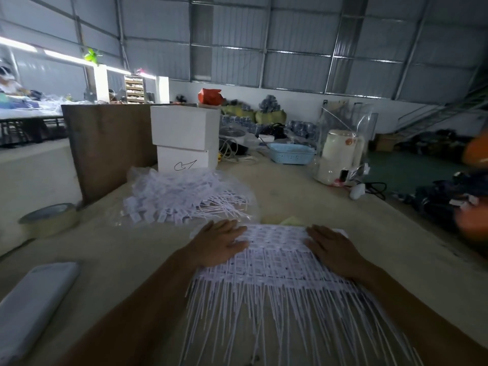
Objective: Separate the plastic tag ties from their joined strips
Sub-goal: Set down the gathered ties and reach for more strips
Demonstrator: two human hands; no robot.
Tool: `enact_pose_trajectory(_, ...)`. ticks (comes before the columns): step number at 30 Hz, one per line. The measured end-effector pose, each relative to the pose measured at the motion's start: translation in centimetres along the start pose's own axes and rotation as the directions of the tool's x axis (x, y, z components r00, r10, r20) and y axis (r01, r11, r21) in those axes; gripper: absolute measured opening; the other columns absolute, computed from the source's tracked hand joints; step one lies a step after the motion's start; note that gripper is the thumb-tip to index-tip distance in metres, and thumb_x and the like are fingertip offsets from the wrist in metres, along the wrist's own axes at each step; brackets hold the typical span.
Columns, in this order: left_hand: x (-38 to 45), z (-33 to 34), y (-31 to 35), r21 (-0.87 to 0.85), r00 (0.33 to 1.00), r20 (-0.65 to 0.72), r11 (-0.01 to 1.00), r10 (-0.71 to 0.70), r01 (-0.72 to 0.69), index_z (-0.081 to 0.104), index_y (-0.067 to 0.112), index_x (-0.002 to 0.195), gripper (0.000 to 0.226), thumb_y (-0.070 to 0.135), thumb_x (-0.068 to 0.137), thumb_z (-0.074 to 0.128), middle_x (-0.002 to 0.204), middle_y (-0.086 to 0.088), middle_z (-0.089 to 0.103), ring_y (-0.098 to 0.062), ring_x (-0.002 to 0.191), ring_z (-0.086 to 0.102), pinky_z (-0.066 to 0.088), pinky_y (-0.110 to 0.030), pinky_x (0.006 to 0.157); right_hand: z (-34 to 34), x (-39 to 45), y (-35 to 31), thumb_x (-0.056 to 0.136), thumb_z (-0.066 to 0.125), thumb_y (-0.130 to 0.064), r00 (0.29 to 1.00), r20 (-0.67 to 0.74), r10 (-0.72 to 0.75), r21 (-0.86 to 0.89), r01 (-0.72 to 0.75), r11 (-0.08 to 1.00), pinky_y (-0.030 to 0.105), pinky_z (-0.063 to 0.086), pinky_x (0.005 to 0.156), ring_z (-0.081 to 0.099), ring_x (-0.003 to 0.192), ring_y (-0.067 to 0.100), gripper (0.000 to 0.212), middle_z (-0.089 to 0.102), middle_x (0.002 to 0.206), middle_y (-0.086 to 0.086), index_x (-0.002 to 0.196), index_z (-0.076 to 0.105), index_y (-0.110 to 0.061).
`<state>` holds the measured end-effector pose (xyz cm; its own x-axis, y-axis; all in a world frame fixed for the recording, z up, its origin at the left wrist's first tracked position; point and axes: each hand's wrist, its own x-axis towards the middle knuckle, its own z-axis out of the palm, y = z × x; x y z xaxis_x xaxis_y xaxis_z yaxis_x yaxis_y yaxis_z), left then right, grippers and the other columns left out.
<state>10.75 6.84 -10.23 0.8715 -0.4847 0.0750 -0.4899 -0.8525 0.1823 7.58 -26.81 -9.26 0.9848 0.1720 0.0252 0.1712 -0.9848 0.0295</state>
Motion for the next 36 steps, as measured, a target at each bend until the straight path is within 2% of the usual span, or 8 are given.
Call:
enact_pose_trajectory(4,-1.2,-0.4,0.6,0.092,0.997,0.072,0.996,0.018,-0.024,0.003,0.042,0.156,0.065,0.067,0.097,0.016,0.16,0.016,-0.021,-0.013,0.148,-0.022,-0.012,-0.054,0.119,0.1,-1.6,-0.1,0.1,-0.007,-0.053,0.989,-0.009,-0.147,-0.029,0.147,0.989,0.059,0.046,0.1,0.049,0.132,0.046,0.085,0.049,0.146,0.024,0.142,0.053,-0.01)
enact_pose_trajectory(9,-3.6,-0.5,1.3,0.189,0.992,0.059,0.975,0.108,-0.117,-0.005,0.042,0.155,0.066,0.066,0.094,0.007,0.156,0.019,-0.031,-0.009,0.143,-0.033,-0.022,-0.054,0.115,1.2,-3.5,0.2,0.075,-0.004,-0.084,0.988,-0.152,0.014,0.074,-0.003,0.997,0.047,0.028,0.112,0.026,0.141,0.021,0.098,0.032,0.155,-0.003,0.15,0.034,-0.032)
enact_pose_trajectory(13,-3.9,-0.5,1.9,0.022,0.973,0.038,0.973,0.227,-0.228,-0.001,0.043,0.155,0.068,0.07,0.095,0.017,0.159,0.023,-0.021,0.002,0.143,-0.027,-0.02,-0.036,0.116,0.3,-4.4,-0.1,0.074,0.007,-0.087,0.99,-0.137,0.036,0.125,-0.018,0.992,0.044,0.025,0.111,0.024,0.138,0.019,0.098,0.031,0.149,-0.005,0.148,0.036,-0.031)
enact_pose_trajectory(17,-2.9,0.0,1.7,-0.003,0.972,0.074,0.975,0.221,-0.221,-0.001,0.05,0.152,0.074,0.082,0.087,0.014,0.161,0.025,-0.008,0.002,0.147,-0.014,-0.013,-0.04,0.119,0.3,-4.4,-0.2,0.076,0.008,-0.086,0.996,-0.083,0.008,0.152,0.005,0.988,0.039,0.018,0.119,0.024,0.146,0.019,0.101,0.027,0.161,-0.002,0.153,0.033,-0.026)
enact_pose_trajectory(21,-1.3,0.0,1.1,-0.037,0.983,0.044,0.983,0.179,-0.178,0.006,0.056,0.15,0.072,0.085,0.086,0.017,0.161,0.027,0.0,0.002,0.148,-0.004,-0.006,-0.042,0.12,-0.3,-3.1,-0.2,0.086,0.026,-0.076,0.985,-0.173,0.015,0.187,0.018,0.982,0.035,0.031,0.114,0.043,0.136,0.024,0.086,0.046,0.151,0.004,0.144,0.048,-0.017)
enact_pose_trajectory(28,0.9,-0.3,2.4,0.078,0.925,-0.294,0.971,0.241,-0.228,0.064,0.026,0.13,0.037,0.042,0.102,0.047,0.141,0.002,0.057,-0.016,0.13,0.051,0.039,-0.034,0.107,-1.3,-0.1,-0.6,0.103,0.05,-0.036,0.952,-0.28,-0.12,0.099,0.153,0.983,0.037,0.037,0.105,0.05,0.126,0.032,0.04,0.054,0.139,0.013,0.131,0.062,-0.011)
enact_pose_trajectory(32,0.9,0.0,3.2,0.207,0.871,-0.387,0.949,0.302,-0.237,0.067,0.017,0.114,0.028,0.032,0.103,0.045,0.12,0.0,0.067,-0.022,0.112,0.059,0.047,-0.035,0.091,-1.7,-0.9,-1.4,0.099,0.054,-0.04,0.926,-0.327,-0.188,0.14,0.244,0.96,0.042,0.044,0.101,0.06,0.114,0.037,0.045,0.065,0.12,0.019,0.117,0.07,-0.002)
enact_pose_trajectory(36,0.5,-1.3,3.8,0.068,0.817,-0.524,0.967,0.243,-0.244,0.057,0.019,0.114,0.022,0.032,0.104,0.044,0.107,-0.002,0.067,-0.023,0.097,0.061,0.045,-0.033,0.076,-3.5,-2.0,-1.2,0.099,0.045,-0.044,0.886,-0.383,-0.262,0.259,0.375,0.89,0.044,0.055,0.08,0.07,0.088,0.035,0.054,0.072,0.091,0.02,0.088,0.075,0.001)
